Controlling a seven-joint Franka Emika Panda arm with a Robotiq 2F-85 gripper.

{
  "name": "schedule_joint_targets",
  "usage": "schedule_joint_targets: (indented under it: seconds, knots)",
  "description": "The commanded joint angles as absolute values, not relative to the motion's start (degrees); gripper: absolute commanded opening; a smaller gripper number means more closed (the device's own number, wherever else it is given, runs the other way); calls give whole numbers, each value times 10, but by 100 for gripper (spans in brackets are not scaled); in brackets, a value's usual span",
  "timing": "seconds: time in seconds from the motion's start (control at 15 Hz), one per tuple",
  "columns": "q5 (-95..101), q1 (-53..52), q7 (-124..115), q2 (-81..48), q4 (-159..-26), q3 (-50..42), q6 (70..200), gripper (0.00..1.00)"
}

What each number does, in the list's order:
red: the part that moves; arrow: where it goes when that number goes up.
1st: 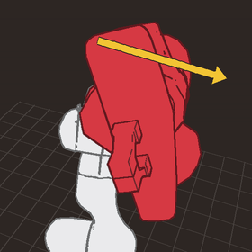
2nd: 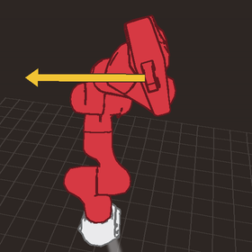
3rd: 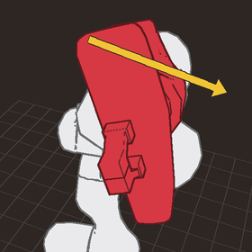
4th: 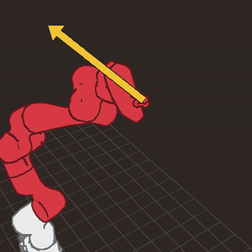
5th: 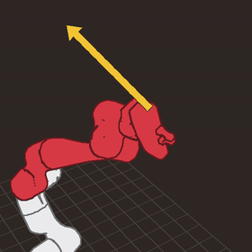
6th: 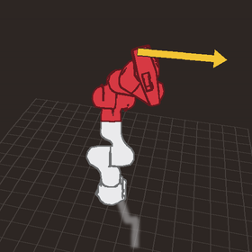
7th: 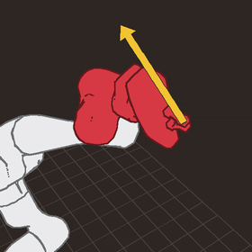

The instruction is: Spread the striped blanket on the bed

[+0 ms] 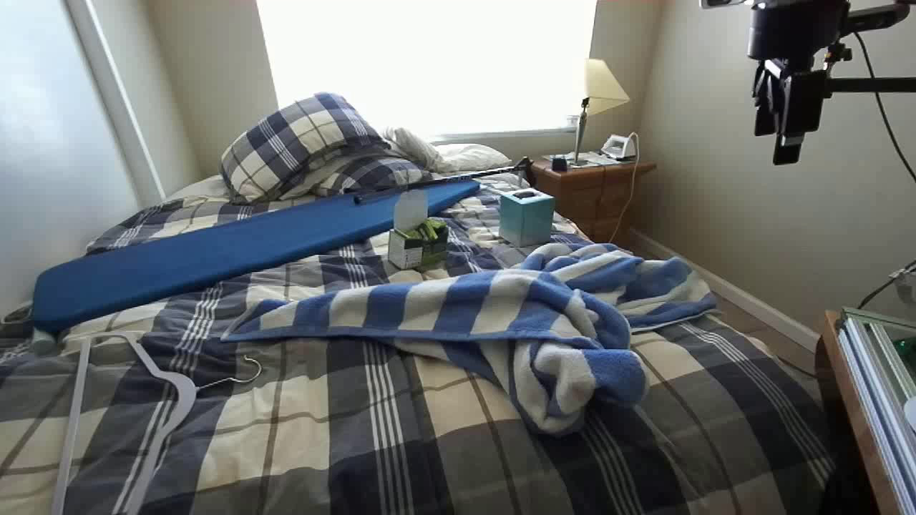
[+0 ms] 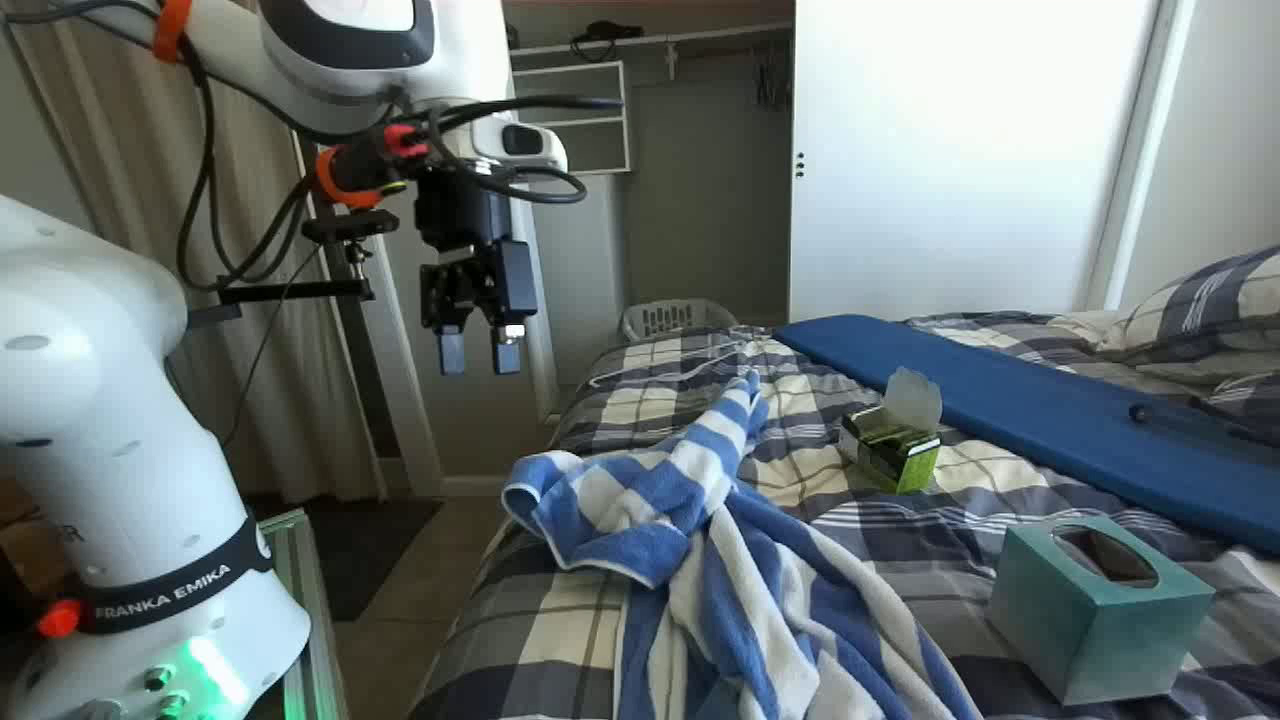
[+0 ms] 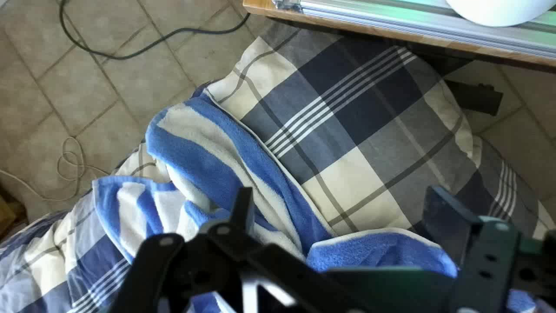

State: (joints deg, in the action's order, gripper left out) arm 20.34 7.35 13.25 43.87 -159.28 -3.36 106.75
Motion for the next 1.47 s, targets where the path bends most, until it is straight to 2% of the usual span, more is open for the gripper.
schedule_joint_targets:
  seconds: [0.0,0.4,0.6,0.93,1.4]
  knots:
    - [210,62,126,438,-1592,-44,1064,100]
    - [210,62,126,438,-1592,-44,1064,100]
    - [194,28,104,407,-1591,-17,1109,100]
    - [148,-25,10,311,-1592,27,1222,100]
    - [133,7,-107,119,-1594,33,1475,100]
